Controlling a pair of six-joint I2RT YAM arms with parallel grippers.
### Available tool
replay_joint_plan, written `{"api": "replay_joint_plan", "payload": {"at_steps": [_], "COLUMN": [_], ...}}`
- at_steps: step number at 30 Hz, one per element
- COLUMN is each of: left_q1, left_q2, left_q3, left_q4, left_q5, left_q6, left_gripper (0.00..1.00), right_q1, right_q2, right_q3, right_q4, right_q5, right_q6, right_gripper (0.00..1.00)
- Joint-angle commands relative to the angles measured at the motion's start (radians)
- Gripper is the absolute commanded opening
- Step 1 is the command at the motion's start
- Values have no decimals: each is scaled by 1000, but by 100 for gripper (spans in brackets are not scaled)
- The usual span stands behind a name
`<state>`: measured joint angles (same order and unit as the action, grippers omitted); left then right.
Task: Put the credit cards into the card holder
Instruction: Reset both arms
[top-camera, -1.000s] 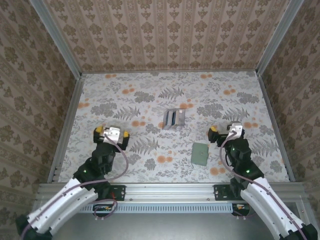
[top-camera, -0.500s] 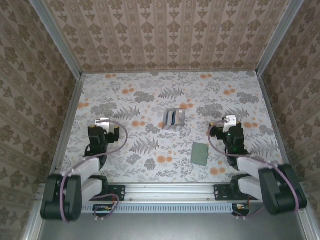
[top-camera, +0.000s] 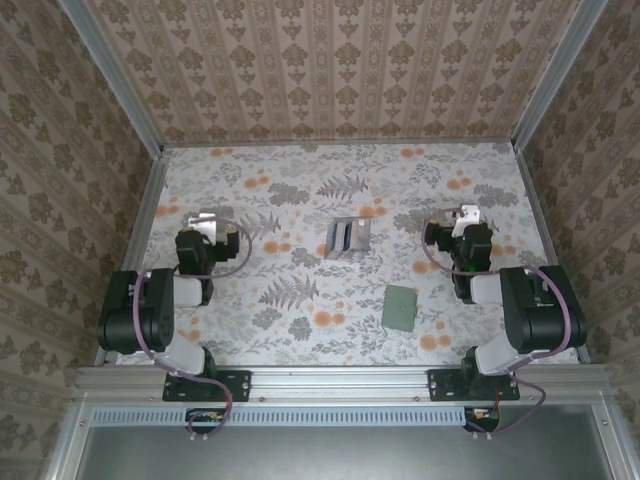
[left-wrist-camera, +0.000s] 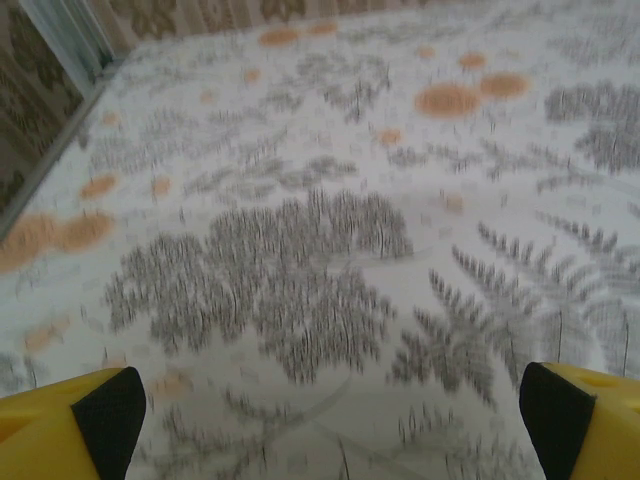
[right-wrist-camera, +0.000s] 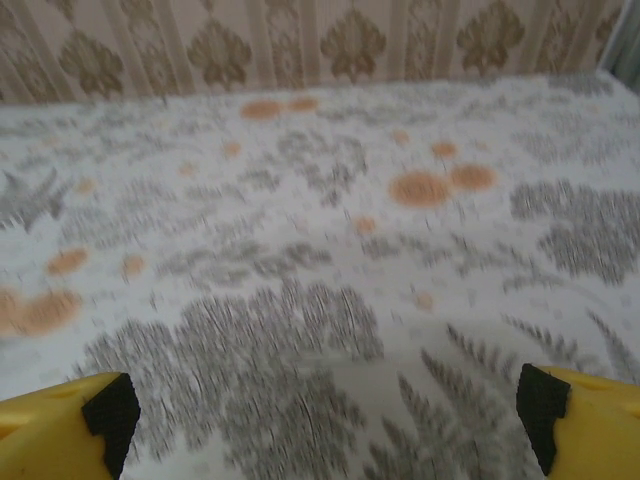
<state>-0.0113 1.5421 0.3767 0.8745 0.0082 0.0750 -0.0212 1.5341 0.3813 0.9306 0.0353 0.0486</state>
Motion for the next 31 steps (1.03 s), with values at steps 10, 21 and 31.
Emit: {"api": "replay_joint_plan", "payload": {"at_steps": [10, 21, 31], "left_q1": [-9, -8, -8], "left_q2": [-9, -9, -9], "left_q3": [31, 32, 32], "left_q4": [-31, -32, -34], "left_q5": [-15, -12, -13], "left_q6": [-18, -19, -20], "left_gripper": [100, 100, 100], "right_q1": [13, 35, 55], "right_q2": [-5, -4, -9], "right_q3": [17, 24, 16], "right_q4": [-58, -70, -60], "right_q5": [-6, 32, 52], "right_q6": [4, -13, -32], "right_gripper": [100, 100, 100]}}
